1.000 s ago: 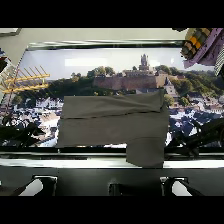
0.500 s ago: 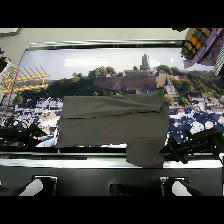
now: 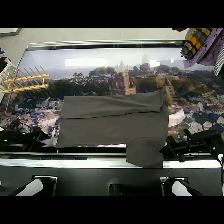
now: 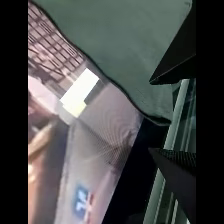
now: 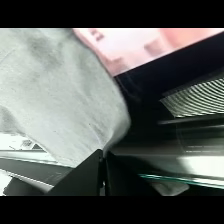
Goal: Fold the clothes and pants, and hang the long-sleeved shirts on hangers.
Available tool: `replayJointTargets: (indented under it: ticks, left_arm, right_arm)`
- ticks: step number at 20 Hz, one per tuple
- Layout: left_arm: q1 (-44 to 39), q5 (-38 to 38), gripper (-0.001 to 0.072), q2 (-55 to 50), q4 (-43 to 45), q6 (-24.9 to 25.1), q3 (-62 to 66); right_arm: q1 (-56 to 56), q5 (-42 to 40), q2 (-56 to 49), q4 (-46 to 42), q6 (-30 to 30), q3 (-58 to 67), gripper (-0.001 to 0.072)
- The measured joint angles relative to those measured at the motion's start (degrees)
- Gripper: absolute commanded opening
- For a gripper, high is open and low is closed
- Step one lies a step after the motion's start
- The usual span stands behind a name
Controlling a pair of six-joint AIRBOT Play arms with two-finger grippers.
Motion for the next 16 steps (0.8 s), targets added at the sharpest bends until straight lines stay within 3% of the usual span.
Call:
replayJointTargets:
  ticks: [7,16]
  left_arm:
    - [0.0,0.0,0.0456,-3.6,-6.6,4.3,-3.7]
    - [-0.2,0.0,0.0456,-5.7,-8.9,5.3,-4.7]
  right_arm:
    - [0.0,0.6,0.1,0.4,-1.0,0.0,0.0037]
    - [0.0,0.6,3.8,0.5,-1.2,0.0,0.0037]
